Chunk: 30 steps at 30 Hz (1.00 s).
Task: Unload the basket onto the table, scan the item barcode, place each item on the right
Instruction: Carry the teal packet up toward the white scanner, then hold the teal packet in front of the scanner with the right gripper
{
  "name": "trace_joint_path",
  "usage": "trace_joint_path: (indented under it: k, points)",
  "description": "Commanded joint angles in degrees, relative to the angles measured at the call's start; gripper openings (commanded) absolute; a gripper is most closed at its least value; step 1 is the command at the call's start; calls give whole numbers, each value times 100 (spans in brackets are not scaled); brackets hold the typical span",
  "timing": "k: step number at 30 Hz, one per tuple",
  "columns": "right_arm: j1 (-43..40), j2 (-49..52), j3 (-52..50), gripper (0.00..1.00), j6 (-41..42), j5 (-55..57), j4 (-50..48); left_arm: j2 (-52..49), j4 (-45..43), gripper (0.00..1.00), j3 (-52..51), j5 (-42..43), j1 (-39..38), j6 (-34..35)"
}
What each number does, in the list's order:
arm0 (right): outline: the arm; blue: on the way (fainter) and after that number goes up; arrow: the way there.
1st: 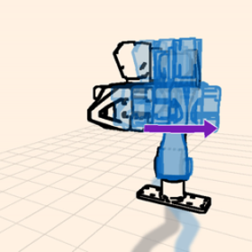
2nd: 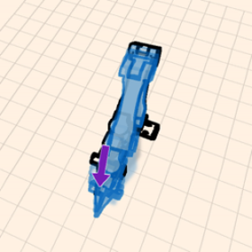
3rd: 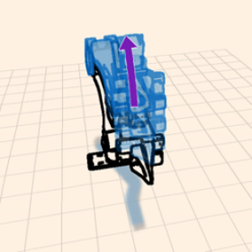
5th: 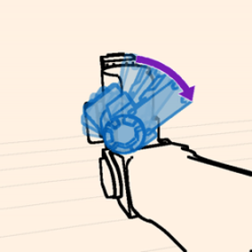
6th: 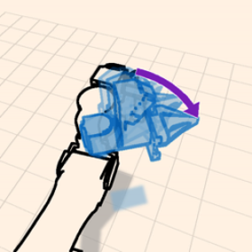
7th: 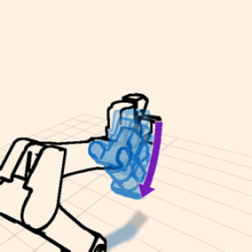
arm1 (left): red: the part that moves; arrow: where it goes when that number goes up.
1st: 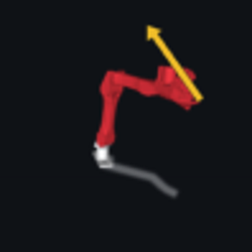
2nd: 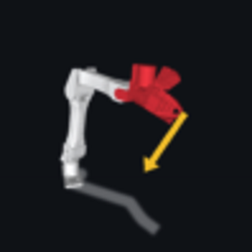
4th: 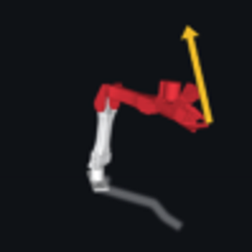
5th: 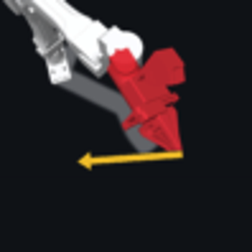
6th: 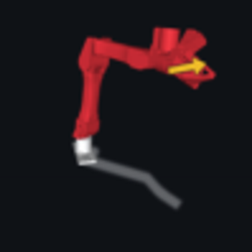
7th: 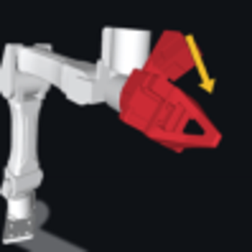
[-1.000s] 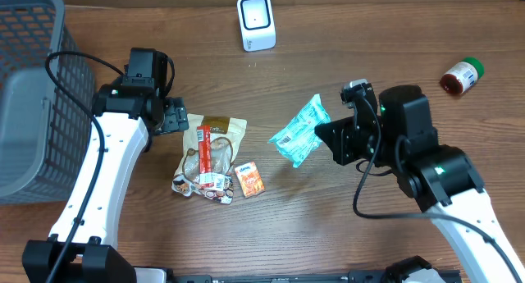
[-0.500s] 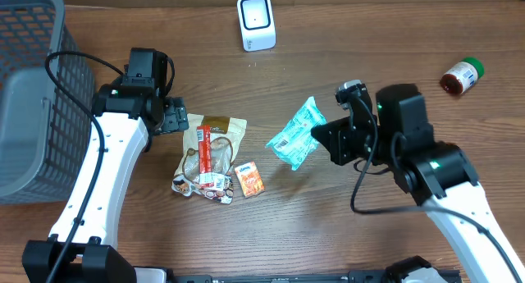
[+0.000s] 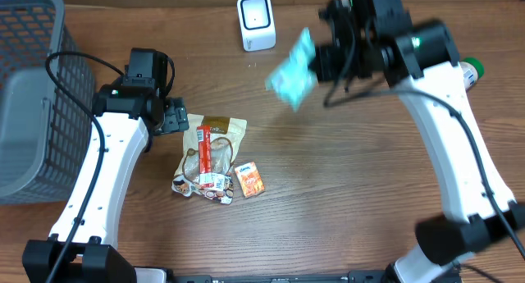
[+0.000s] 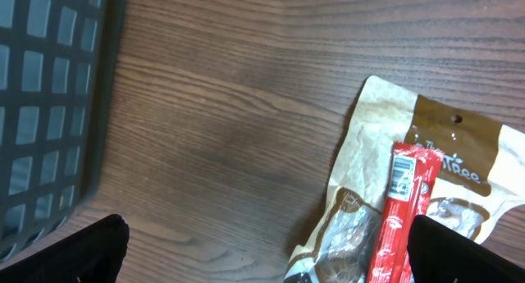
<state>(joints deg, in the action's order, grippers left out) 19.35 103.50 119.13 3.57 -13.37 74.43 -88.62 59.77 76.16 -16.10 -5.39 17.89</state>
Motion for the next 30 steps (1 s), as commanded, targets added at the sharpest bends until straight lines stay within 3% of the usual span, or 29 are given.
trace_joint_path:
  k: [1,11,22,30]
  points:
    - [243,522,645,3,-254,1202,-516,-20,-7,100,7,-42,-26,-7]
    - [986,1316,466,4,-1746,3058,-2461,-20,-7,100,7,-39,-28,-7]
    - [1274,2973,463,4,-3348,4732,-5499,-20,-7,99,7,-42,-24,-7]
    - [1272,3842,463,4,-3563,5110,-7726,-20,-7,100,7,-42,-31,-7]
